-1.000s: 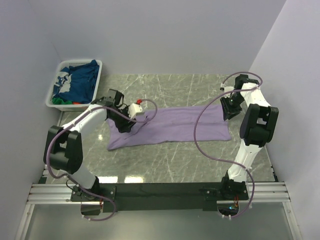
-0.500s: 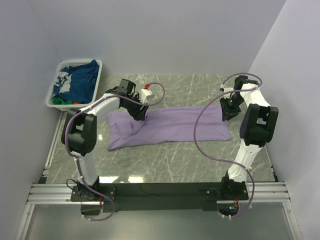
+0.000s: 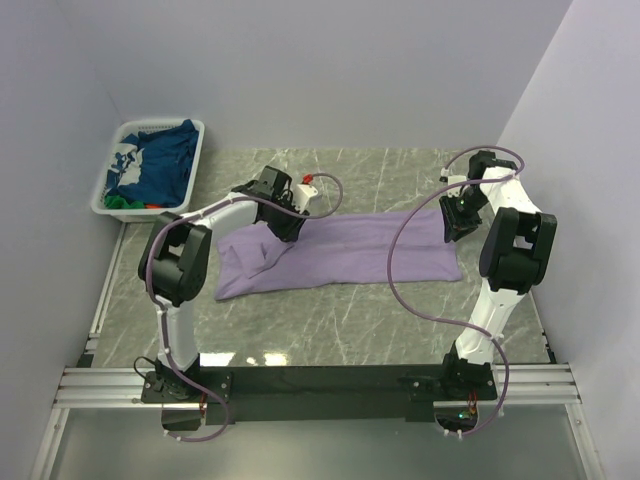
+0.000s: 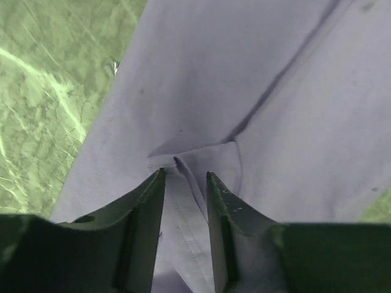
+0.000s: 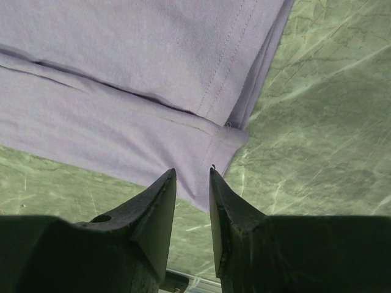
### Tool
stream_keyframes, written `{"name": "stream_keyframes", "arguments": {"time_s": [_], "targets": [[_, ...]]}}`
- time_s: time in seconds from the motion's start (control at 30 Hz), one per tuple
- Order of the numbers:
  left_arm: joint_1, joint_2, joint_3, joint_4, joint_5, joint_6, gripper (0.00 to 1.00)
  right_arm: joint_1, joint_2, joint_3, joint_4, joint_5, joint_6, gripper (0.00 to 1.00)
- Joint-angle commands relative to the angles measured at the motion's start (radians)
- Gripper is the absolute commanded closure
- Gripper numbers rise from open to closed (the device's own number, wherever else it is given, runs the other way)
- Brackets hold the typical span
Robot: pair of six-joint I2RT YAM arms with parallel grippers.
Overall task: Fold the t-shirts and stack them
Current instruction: Fold the tshirt
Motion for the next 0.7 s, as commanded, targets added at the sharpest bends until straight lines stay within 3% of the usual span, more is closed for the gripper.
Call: {"name": "stream_keyframes", "arguments": {"time_s": [0.0,0.13,0.17,0.2,0.5,0.63,0.67], "targets": [[-0.002,0.022,0.046,0.037,-0.050,-0.033,0.62,0.006,0.012,0.013,0.000,-0.003,0.001,0.64],[-0.005,0.010,0.046,0.058,-0.058,-0.036,0.82,0.006,0.007,0.013,-0.002,-0.001,0.001,0.64],[-0.005,0.002,0.043,0.066,-0.055,-0.036,0.94,0.006,0.007,0.012,-0.003,-0.001,-0.001,0.65],[-0.005,-0.019,0.030,0.072,-0.049,-0.035,0.99,0.006,0.006,0.011,-0.002,0.000,-0.001,0.65],[-0.040,-0.232,-0.123,0.068,0.085,0.019,0.99,0.006,-0.005,-0.008,0.004,0.004,-0.009,0.65],[-0.072,-0.243,-0.172,0.025,0.115,0.063,0.99,0.006,0.001,-0.007,0.003,-0.003,-0.009,0.65],[-0.075,-0.237,-0.187,0.019,0.123,0.077,0.95,0.006,0.003,-0.004,0.000,-0.006,-0.007,0.65]]}}
